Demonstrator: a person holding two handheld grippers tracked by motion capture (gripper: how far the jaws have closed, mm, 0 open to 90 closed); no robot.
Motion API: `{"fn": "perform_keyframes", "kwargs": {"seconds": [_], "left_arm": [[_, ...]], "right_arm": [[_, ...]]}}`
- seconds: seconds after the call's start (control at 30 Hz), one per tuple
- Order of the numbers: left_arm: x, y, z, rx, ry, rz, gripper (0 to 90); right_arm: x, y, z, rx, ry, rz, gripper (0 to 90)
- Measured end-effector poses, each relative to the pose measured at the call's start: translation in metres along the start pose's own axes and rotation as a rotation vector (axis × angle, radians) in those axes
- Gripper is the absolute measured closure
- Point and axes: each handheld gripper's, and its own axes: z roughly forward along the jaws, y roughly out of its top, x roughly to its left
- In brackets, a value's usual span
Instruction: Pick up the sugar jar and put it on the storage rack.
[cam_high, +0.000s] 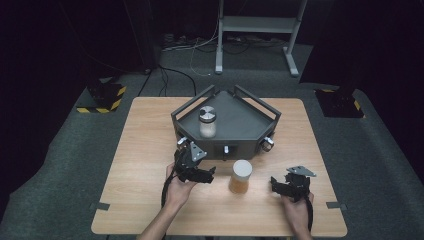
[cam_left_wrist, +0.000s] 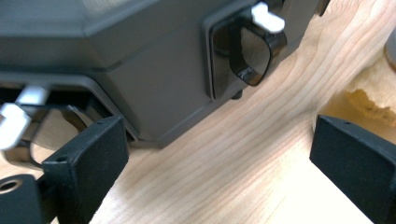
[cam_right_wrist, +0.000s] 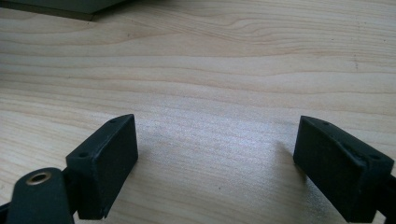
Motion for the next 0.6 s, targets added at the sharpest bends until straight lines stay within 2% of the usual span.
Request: {"fn": "perform_keyframes", "kwargs": {"seconds": [0.17,0.4,0.6], "left_arm": [[0.000,-0.012,0.006,-0.001,0.008,-0.022,4.5],[0.005,-0.029,0.020,0.021,0.002,-0.085,4.5],[0.003,-0.039,0.028,0.047,0.018,-0.070,4.8]], "right_arm": [[0.000,0.000,0.000,0.000,-0.001,0.000,13.7],[0.000,0.000,0.000,0.000,-0.001,0.000,13.7],[0.000,0.000,0.000,0.000,-0.001,0.000,13.7]]}}
